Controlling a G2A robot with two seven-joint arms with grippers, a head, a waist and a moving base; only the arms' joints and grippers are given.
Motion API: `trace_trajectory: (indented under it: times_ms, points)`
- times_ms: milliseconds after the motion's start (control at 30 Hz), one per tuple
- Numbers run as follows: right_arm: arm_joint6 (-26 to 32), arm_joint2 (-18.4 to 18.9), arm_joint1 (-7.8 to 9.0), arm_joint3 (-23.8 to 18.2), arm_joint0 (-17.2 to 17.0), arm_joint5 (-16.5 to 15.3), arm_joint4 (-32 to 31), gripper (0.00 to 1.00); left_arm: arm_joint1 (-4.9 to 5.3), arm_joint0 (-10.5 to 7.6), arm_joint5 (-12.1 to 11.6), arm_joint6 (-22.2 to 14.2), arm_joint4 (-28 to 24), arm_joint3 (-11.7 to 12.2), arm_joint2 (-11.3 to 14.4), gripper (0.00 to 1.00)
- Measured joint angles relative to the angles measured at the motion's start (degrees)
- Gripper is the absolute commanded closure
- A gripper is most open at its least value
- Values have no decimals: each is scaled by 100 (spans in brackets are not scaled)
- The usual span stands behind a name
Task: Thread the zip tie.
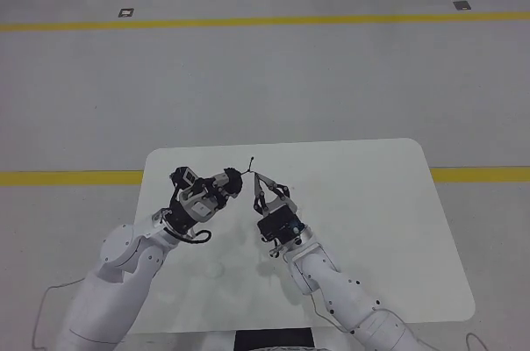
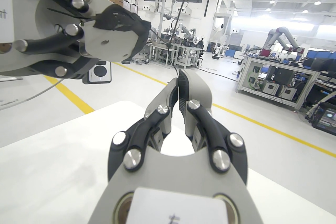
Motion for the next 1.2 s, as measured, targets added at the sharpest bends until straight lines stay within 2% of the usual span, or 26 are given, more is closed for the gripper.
trace_trajectory:
  times_ms: [1200]
  points:
    - [425,-207,171,177,187,303,0,100,-21,-179,36,4,-78,-96,-23,100]
